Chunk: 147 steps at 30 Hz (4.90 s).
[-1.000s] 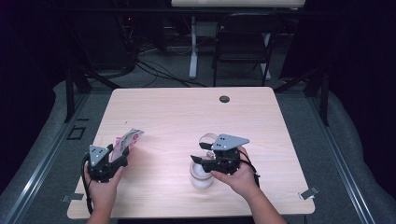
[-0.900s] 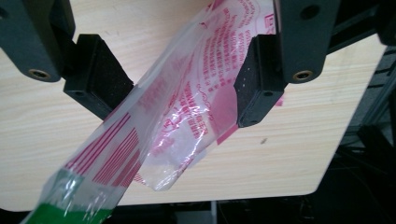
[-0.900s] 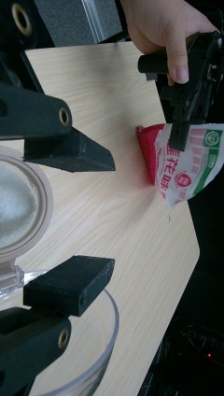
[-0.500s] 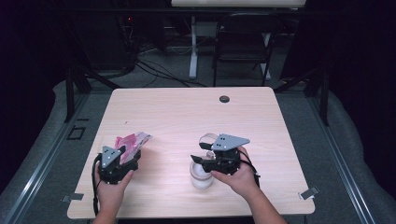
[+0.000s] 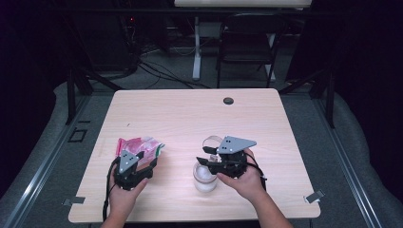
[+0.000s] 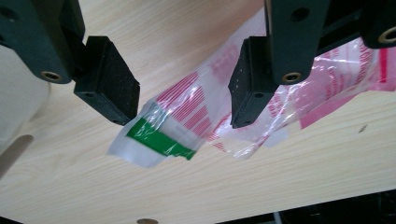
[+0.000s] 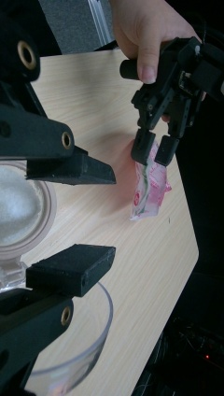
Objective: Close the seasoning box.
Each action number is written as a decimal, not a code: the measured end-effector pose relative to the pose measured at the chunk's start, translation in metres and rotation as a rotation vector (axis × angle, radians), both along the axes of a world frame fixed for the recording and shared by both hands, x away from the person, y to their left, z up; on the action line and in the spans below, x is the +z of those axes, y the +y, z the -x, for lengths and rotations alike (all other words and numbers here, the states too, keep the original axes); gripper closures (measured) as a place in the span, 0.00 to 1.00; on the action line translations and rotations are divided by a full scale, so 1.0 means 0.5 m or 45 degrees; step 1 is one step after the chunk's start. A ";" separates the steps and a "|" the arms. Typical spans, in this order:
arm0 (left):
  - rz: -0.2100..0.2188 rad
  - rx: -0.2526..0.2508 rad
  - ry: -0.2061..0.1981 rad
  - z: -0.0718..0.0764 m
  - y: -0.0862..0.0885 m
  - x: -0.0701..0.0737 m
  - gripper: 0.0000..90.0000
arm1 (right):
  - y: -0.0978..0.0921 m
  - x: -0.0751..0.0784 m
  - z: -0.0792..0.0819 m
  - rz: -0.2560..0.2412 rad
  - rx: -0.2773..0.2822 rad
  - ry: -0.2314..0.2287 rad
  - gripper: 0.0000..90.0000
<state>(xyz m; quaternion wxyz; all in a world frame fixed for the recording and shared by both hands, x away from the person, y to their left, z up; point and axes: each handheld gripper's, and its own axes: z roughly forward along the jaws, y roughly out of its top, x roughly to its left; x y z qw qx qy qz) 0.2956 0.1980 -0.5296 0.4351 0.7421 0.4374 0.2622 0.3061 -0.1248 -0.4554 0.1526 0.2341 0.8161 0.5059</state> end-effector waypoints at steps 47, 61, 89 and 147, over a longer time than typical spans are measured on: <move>-0.109 -0.213 0.017 0.022 -0.085 -0.017 0.49 | -0.153 0.000 -0.056 -0.067 -0.378 0.061 1.00; -0.116 -0.216 0.020 0.022 -0.085 -0.018 0.49 | -0.155 -0.017 -0.065 -0.055 -0.385 0.092 1.00; -0.109 -0.214 0.012 0.023 -0.084 -0.017 0.49 | -0.129 -0.032 -0.067 -0.017 -0.347 0.115 1.00; -0.109 -0.215 0.002 0.022 -0.085 -0.016 0.49 | -0.108 -0.023 -0.052 -0.025 -0.310 0.087 1.00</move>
